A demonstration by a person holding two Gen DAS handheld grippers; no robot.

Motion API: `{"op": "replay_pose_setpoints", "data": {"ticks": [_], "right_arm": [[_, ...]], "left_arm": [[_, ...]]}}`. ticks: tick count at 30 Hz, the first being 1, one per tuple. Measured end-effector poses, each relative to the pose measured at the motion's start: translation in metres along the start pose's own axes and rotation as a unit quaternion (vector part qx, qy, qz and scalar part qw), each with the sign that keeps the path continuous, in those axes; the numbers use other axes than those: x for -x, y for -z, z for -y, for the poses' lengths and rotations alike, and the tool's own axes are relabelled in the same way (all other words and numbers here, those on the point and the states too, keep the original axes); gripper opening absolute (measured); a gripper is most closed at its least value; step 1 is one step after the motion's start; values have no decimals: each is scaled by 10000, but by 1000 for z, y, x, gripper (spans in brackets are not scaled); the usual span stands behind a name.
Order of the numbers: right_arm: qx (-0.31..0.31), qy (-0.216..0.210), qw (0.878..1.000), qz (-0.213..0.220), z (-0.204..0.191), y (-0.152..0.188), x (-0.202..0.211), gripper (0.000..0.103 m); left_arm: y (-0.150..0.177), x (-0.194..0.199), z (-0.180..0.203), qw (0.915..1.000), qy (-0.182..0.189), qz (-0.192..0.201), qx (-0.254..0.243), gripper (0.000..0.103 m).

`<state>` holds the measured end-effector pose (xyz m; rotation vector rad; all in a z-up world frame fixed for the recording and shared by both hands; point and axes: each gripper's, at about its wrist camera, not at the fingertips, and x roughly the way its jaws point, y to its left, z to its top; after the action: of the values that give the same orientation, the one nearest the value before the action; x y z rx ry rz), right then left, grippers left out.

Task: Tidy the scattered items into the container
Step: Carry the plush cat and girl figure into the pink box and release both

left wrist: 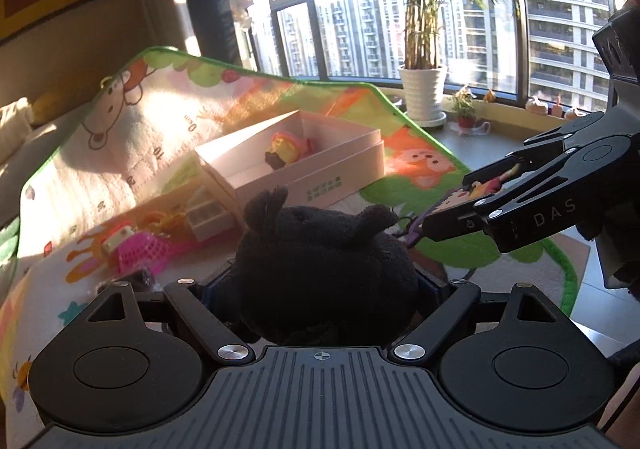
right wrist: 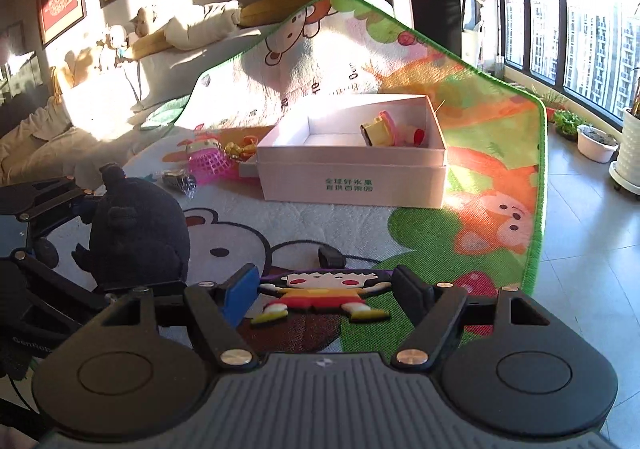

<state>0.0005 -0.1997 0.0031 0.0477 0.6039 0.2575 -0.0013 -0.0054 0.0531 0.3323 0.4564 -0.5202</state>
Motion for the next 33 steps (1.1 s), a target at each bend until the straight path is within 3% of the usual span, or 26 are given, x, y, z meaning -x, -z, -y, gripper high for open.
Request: {"op": "replay_pose_setpoints", "data": {"ticks": [7, 24, 29, 33], "right_arm": [[9, 147, 9988, 465, 6, -8, 34, 74], [206, 102, 9963, 824, -3, -21, 64, 73], [65, -139, 9950, 985, 14, -56, 57, 73], [-233, -387, 9911, 1251, 39, -114, 27, 73]], "left_arm": [[-22, 21, 15, 9984, -83, 435, -342, 91], [-27, 38, 13, 9970, -285, 653, -318, 91], [-57, 19, -12, 9939, -410, 986, -269, 91], [-97, -20, -37, 9895, -467, 1325, -340, 91]]}}
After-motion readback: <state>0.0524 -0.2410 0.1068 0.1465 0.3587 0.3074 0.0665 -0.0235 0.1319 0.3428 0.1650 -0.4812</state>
